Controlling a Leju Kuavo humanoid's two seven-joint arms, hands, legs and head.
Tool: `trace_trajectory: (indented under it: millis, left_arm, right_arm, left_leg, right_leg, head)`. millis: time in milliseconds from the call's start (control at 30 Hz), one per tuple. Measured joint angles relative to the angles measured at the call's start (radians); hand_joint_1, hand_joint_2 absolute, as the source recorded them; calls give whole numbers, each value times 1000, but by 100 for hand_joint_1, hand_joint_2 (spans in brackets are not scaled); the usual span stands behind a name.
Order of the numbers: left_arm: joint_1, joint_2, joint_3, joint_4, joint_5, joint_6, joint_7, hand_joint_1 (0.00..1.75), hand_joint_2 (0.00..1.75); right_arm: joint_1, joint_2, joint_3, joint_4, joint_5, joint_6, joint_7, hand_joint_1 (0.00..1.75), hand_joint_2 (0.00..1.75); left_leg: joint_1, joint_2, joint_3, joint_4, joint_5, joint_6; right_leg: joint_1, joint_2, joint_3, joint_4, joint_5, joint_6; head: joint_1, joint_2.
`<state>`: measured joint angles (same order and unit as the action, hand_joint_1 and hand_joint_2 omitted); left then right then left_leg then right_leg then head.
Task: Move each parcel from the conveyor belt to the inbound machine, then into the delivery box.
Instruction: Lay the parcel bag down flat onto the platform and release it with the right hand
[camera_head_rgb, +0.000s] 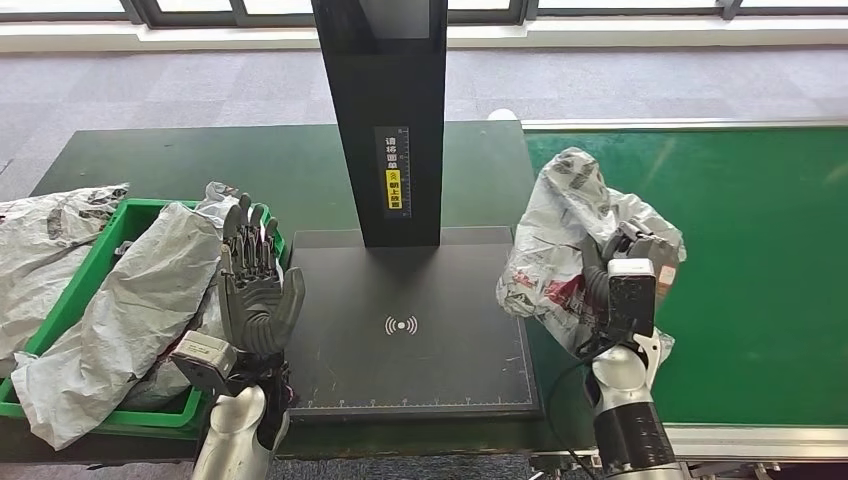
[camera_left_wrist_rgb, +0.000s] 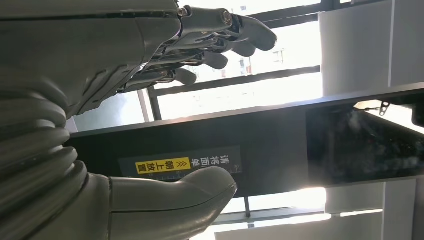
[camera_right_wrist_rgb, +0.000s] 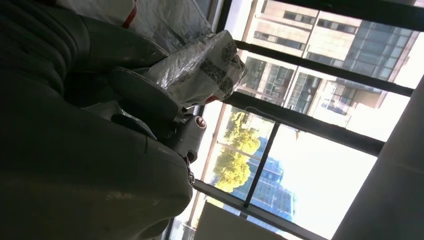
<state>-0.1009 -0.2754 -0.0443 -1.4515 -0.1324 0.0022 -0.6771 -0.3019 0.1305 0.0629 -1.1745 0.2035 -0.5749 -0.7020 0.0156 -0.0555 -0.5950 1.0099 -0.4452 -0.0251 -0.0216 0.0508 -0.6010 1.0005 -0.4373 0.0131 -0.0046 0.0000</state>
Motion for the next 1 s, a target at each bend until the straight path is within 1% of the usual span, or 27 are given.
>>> trace_trajectory:
  millis: [167, 400, 567, 733, 767, 867, 900, 1000]
  left_arm:
    - [-1, 1, -1, 0, 7, 0, 0, 0, 175]
    - [-3, 1, -7, 2, 9, 0, 0, 0, 175]
    - [-4, 1, -11, 5, 9, 0, 0, 0, 175]
    - [-6, 1, -19, 13, 3, -7, 0, 0, 175]
    - [-7, 1, -19, 14, 3, -8, 0, 0, 175]
    - [-8, 1, -21, 17, 3, -8, 0, 0, 175]
    - [-9, 1, -24, 19, 4, -8, 0, 0, 175]
    - [-12, 2, -35, 28, 6, -6, 0, 0, 175]
  right_arm:
    - [1, 2, 136, -11, 19, 63, 0, 175, 175]
    - [1, 22, 253, -5, 53, 113, 1, 175, 175]
    - [2, 44, 327, 14, 62, 116, 1, 175, 175]
    - [4, 63, 387, 59, 56, 83, 1, 175, 175]
    - [4, 65, 397, 68, 54, 80, 2, 165, 175]
    - [4, 68, 418, 90, 47, 78, 1, 34, 175]
    - [4, 68, 422, 98, 46, 78, 1, 0, 175]
    - [4, 70, 424, 133, 53, 79, 1, 0, 175]
  left_leg:
    - [0, 0, 0, 0, 0, 0]
    - [0, 0, 0, 0, 0, 0]
    - [1, -1, 0, 0, 0, 0]
    - [1, -1, 0, 0, 0, 0]
    - [1, -1, 0, 0, 0, 0]
    - [1, -1, 0, 0, 0, 0]
    - [1, -1, 0, 0, 0, 0]
    - [1, -1, 0, 0, 0, 0]
  right_leg:
    - [0, 0, 0, 0, 0, 0]
    - [0, 0, 0, 0, 0, 0]
    - [1, 0, 0, 0, 0, 0]
    - [1, 0, 0, 0, 0, 0]
    - [1, 0, 0, 0, 0, 0]
    - [1, -1, -1, 0, 0, 0]
    - [1, -1, 0, 0, 0, 0]
    - [1, -1, 0, 0, 0, 0]
  head:
    - [0, 0]
    - [0, 0]
    - [0, 0]
    - [0, 0]
    - [0, 0]
    - [0, 0]
    - [0, 0]
    - [0, 0]
